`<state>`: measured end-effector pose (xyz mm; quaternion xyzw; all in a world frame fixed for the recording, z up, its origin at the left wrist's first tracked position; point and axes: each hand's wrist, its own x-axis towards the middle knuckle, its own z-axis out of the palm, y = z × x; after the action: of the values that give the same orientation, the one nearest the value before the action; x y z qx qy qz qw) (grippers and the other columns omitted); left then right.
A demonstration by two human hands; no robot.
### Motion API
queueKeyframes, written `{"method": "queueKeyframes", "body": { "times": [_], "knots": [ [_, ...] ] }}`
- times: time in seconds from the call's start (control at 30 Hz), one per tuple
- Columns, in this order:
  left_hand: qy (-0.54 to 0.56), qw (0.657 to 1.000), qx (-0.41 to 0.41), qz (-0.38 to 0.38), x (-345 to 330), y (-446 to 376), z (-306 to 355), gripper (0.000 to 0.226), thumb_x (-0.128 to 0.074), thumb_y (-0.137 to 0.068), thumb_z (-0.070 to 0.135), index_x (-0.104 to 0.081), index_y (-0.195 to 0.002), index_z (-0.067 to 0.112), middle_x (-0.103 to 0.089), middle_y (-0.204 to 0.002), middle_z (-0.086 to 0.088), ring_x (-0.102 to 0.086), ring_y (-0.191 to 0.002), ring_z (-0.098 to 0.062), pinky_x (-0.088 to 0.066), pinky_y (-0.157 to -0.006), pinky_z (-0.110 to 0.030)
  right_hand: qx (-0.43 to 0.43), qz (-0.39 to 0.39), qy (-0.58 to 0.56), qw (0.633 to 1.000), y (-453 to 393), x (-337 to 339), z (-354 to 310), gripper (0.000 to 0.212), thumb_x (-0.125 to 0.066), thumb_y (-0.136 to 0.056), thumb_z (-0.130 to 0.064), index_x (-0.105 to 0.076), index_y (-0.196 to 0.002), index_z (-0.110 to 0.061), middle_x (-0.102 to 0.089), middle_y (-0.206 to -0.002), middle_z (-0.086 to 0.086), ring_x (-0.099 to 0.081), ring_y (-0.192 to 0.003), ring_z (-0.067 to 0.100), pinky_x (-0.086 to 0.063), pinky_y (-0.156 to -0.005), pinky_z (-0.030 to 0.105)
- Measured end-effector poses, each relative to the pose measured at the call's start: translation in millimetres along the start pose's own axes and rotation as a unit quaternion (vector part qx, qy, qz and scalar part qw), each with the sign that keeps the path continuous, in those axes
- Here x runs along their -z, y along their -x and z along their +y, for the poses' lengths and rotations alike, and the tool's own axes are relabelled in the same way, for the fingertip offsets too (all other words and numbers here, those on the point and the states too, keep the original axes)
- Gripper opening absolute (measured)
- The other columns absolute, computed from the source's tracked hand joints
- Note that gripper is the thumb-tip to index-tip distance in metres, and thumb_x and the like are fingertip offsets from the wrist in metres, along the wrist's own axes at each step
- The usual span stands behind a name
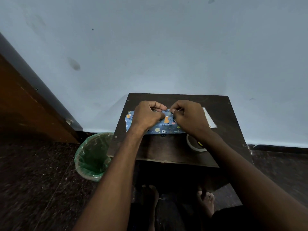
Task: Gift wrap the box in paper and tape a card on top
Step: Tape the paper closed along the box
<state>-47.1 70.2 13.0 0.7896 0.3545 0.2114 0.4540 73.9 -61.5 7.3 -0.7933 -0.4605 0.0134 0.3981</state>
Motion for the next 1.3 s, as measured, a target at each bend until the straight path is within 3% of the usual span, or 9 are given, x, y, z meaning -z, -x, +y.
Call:
{"method": "queueKeyframes", "body": {
  "times": [0.17, 0.27, 0.4, 0.5, 0.73, 1.07, 1.2, 1.3],
  "knots": [
    [0.001, 1.000, -0.003, 0.002, -1, 0, 0, 0.026, -0.086, -0.081, 0.007, -0.080, -0.084, 0.032, -0.080, -0.088, 0.007, -0.077, -0.083, -0.011, -0.065, -0.083, -0.031, 0.012, 0.068, 0.047, 0.997, 4, 0, -3, 0.012, -0.067, -0.086, -0.017, -0.078, -0.087, -0.022, -0.076, -0.083, -0.010, -0.069, -0.075, 0.013, -0.057, -0.068, 0.037],
    [-0.005, 1.000, -0.004, 0.003, 0, -1, 0, 0.025, -0.085, -0.082, 0.007, -0.081, -0.086, 0.031, -0.081, -0.088, 0.007, -0.077, -0.082, -0.011, -0.065, -0.083, -0.031, 0.058, 0.054, 0.136, 0.987, 7, -5, -7, 0.013, -0.062, -0.089, -0.021, -0.075, -0.087, -0.021, -0.072, -0.086, -0.004, -0.067, -0.073, 0.023, -0.053, -0.060, 0.039],
    [-0.002, 1.000, 0.001, -0.001, 0, -1, -2, 0.022, -0.083, -0.082, 0.007, -0.084, -0.090, 0.028, -0.081, -0.086, 0.006, -0.078, -0.081, -0.014, -0.066, -0.084, -0.039, 0.122, 0.017, 0.215, 0.969, 12, -10, -11, 0.009, -0.066, -0.083, -0.016, -0.067, -0.074, -0.015, -0.064, -0.078, 0.003, -0.058, -0.053, 0.029, -0.028, -0.049, 0.028],
    [0.003, 1.000, -0.002, 0.000, -2, -1, -1, 0.022, -0.083, -0.081, 0.007, -0.085, -0.091, 0.027, -0.081, -0.086, 0.006, -0.078, -0.082, -0.014, -0.066, -0.086, -0.040, 0.139, 0.006, 0.241, 0.961, 12, -6, -12, 0.013, -0.075, -0.077, -0.012, -0.065, -0.069, -0.015, -0.061, -0.074, 0.004, -0.054, -0.048, 0.027, -0.022, -0.051, 0.026],
    [0.004, 1.000, 0.000, 0.003, -1, -1, -2, 0.022, -0.085, -0.080, 0.008, -0.085, -0.090, 0.027, -0.080, -0.086, 0.006, -0.077, -0.083, -0.012, -0.066, -0.087, -0.040, 0.143, -0.055, 0.266, 0.952, 9, -2, -16, 0.007, -0.067, -0.088, -0.017, -0.071, -0.084, -0.012, -0.063, -0.090, 0.008, -0.058, -0.059, 0.033, -0.029, -0.052, 0.031],
    [-0.007, 1.000, 0.002, -0.001, 0, 2, 1, 0.022, -0.084, -0.084, 0.005, -0.083, -0.094, 0.025, -0.080, -0.091, 0.005, -0.076, -0.084, -0.009, -0.065, -0.081, -0.029, 0.126, -0.104, 0.242, 0.956, 20, 5, -20, 0.032, -0.055, -0.090, -0.039, -0.077, -0.095, -0.016, -0.058, -0.113, 0.001, -0.062, -0.083, 0.023, -0.038, -0.059, 0.030],
    [-0.001, 1.000, 0.004, 0.005, 0, 2, 2, 0.022, -0.082, -0.082, 0.004, -0.085, -0.094, 0.022, -0.079, -0.086, 0.005, -0.071, -0.072, -0.006, -0.061, -0.073, -0.023, 0.053, -0.041, 0.104, 0.992, 19, 10, -14, 0.023, -0.057, -0.080, -0.033, -0.077, -0.079, -0.021, -0.069, -0.098, -0.009, -0.066, -0.078, 0.019, -0.054, -0.064, 0.037],
    [0.000, 1.000, 0.002, 0.002, 0, 1, 2, 0.021, -0.082, -0.082, 0.004, -0.084, -0.094, 0.021, -0.079, -0.085, 0.006, -0.074, -0.078, -0.008, -0.061, -0.075, -0.022, 0.065, -0.053, 0.110, 0.990, 19, 6, -10, 0.029, -0.059, -0.083, -0.024, -0.077, -0.106, -0.020, -0.065, -0.103, -0.002, -0.063, -0.086, 0.021, -0.054, -0.067, 0.038]
  ]
}}
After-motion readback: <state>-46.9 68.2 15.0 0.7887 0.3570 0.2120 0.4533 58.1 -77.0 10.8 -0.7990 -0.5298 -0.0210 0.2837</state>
